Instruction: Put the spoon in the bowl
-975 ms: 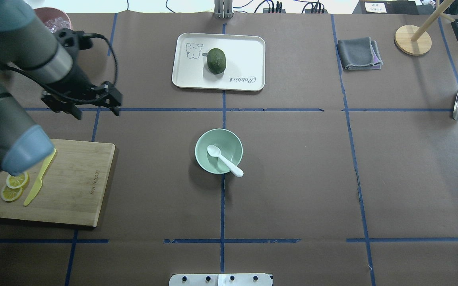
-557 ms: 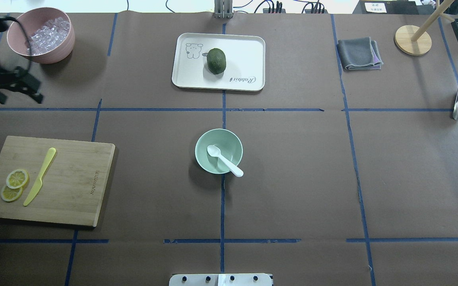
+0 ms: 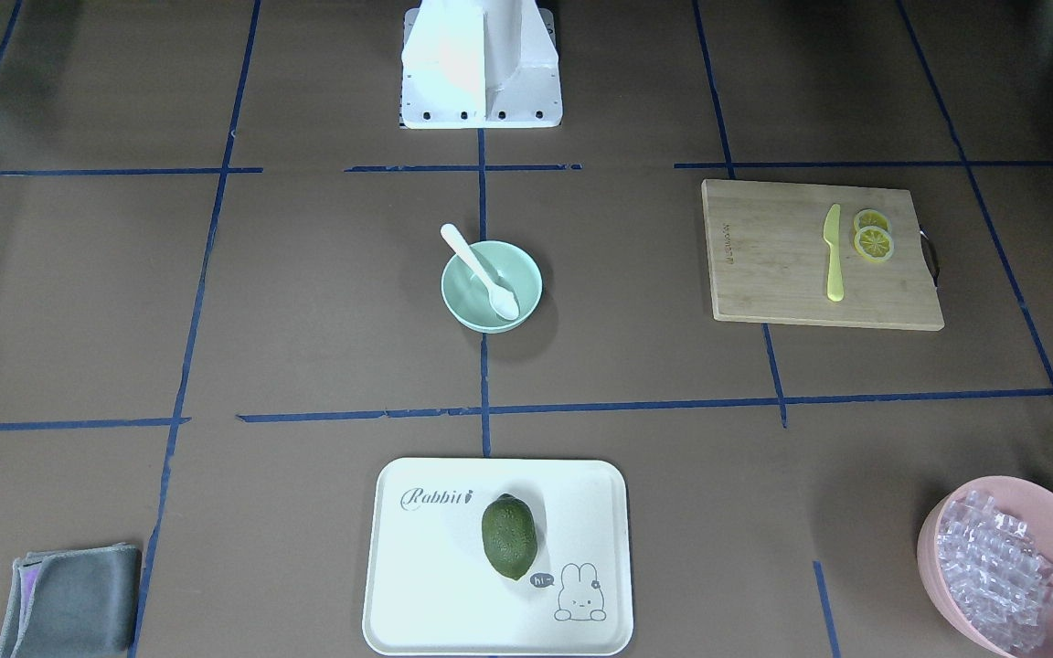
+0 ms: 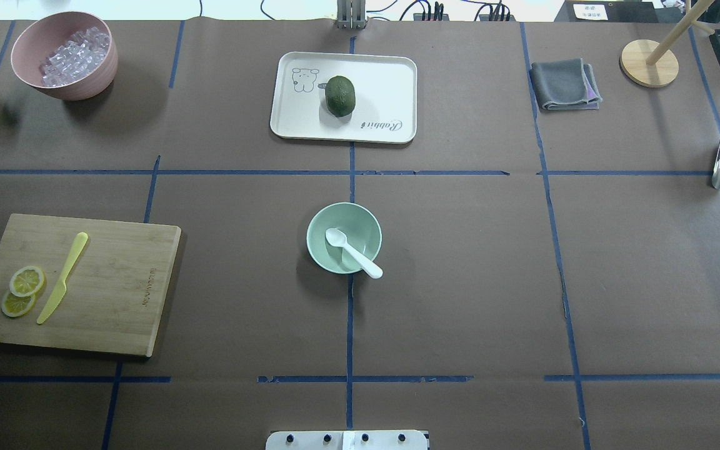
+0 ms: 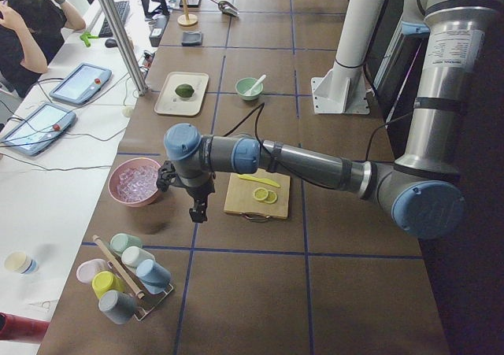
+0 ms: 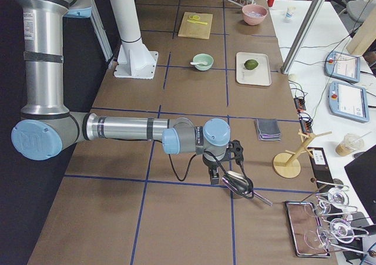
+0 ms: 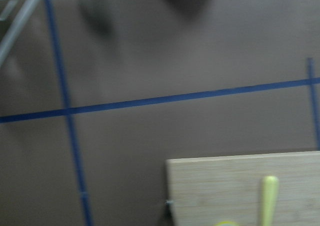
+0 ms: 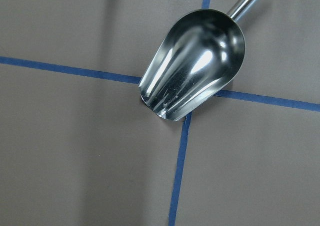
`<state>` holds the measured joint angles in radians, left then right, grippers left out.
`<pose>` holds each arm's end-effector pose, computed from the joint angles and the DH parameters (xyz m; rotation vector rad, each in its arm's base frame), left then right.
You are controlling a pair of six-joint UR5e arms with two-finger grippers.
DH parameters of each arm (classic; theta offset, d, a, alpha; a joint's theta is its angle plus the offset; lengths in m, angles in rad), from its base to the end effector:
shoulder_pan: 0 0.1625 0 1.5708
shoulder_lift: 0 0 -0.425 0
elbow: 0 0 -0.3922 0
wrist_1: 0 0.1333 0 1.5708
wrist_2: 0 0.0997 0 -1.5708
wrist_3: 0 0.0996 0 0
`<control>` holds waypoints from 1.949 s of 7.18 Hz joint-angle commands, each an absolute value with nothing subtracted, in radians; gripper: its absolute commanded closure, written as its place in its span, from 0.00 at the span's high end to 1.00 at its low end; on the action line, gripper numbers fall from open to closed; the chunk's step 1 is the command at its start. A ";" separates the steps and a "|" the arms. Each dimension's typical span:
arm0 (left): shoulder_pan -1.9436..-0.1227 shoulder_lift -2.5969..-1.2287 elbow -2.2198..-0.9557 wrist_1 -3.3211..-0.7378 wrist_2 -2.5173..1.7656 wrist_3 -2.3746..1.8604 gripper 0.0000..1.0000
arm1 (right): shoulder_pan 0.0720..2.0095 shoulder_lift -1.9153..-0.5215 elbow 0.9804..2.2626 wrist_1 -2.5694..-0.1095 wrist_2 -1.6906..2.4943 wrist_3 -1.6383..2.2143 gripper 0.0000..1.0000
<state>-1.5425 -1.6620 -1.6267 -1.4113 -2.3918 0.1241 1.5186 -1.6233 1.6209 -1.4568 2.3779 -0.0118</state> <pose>-0.0455 -0.5270 0.5974 0.0277 0.8213 0.1387 0.0364 -0.4792 0.6452 0.0892 -0.8085 -0.1055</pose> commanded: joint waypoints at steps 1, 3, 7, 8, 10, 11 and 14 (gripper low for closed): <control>-1.606 -1.594 -1.568 -1.460 -2.391 0.209 1.00 | 1.519 -1.623 1.620 -1.454 2.398 0.090 1.00; -1.611 -1.568 -1.571 -1.470 -2.390 0.195 1.00 | 1.519 -1.623 1.620 -1.453 2.402 0.087 1.00; -1.611 -1.555 -1.571 -1.470 -2.385 0.183 1.00 | 1.519 -1.624 1.618 -1.453 2.401 0.084 1.00; -1.611 -1.555 -1.571 -1.470 -2.385 0.183 1.00 | 1.519 -1.626 1.618 -1.453 2.401 0.081 1.00; -1.611 -1.555 -1.571 -1.470 -2.385 0.184 1.00 | 1.519 -1.629 1.620 -1.451 2.399 0.074 1.00; -1.611 -1.555 -1.569 -1.470 -2.385 0.183 1.00 | 1.519 -1.629 1.620 -1.451 2.396 0.075 1.00; -1.611 -1.555 -1.571 -1.470 -2.385 0.184 1.00 | 1.519 -1.635 1.618 -1.451 2.393 0.074 1.00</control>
